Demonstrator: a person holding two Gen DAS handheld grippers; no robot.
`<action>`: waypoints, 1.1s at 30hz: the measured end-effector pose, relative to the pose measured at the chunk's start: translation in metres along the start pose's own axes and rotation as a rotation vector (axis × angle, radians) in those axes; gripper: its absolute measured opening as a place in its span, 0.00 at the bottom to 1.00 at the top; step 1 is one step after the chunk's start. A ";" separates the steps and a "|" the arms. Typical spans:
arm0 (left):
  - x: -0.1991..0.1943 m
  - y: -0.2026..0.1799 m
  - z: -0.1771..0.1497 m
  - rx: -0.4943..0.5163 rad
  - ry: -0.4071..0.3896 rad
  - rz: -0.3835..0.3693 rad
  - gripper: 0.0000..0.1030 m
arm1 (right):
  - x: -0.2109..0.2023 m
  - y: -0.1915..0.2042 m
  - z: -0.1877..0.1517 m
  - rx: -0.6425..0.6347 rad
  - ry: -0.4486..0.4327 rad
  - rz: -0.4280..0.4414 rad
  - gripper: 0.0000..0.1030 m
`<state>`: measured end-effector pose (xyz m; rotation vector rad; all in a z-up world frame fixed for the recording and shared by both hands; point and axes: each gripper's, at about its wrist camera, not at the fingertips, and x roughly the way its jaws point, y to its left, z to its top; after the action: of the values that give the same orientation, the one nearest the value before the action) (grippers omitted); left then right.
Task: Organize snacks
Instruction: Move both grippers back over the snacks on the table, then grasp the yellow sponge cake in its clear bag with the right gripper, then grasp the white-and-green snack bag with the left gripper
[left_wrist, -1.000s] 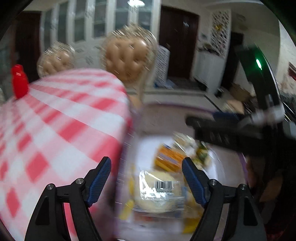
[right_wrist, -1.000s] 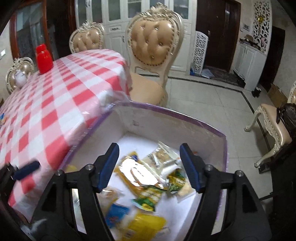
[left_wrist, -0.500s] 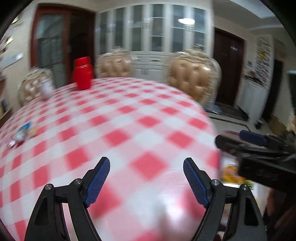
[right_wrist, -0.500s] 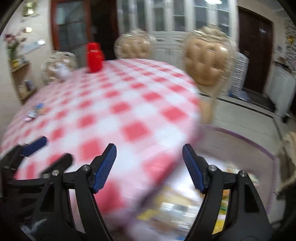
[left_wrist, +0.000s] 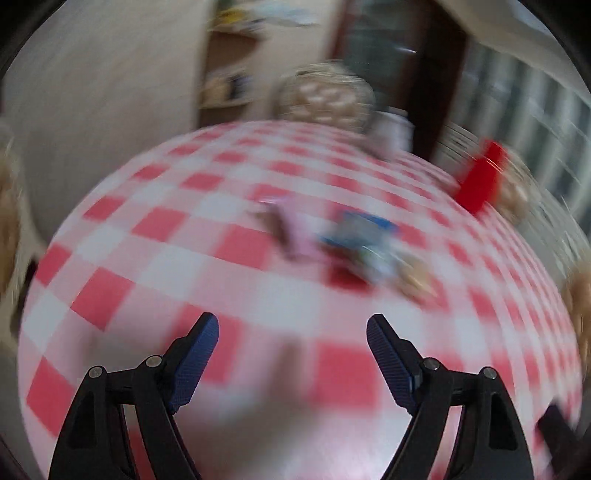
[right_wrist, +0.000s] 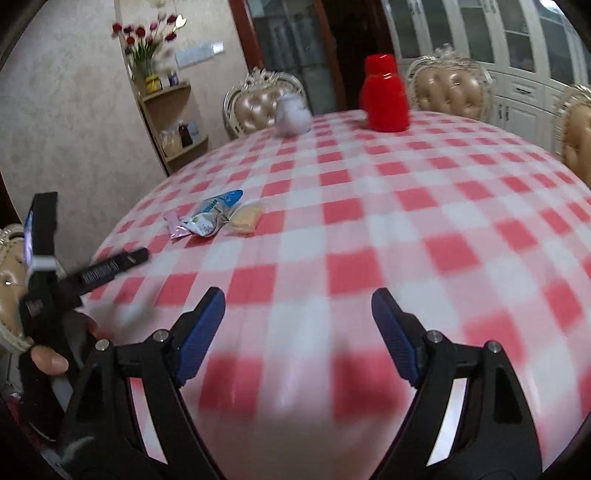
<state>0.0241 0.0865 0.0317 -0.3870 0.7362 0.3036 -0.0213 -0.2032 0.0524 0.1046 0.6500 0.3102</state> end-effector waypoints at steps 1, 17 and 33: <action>0.009 0.008 0.008 -0.047 0.004 0.003 0.81 | 0.025 0.008 0.009 -0.008 0.022 -0.002 0.81; 0.043 0.016 0.043 -0.280 -0.085 -0.101 0.81 | 0.192 0.070 0.081 -0.079 0.225 -0.031 0.79; 0.042 -0.010 0.036 -0.133 -0.053 -0.140 0.81 | 0.159 0.071 0.063 -0.189 0.174 -0.159 0.38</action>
<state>0.0786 0.0994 0.0292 -0.5521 0.6351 0.2310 0.1195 -0.0852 0.0242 -0.1563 0.7927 0.2273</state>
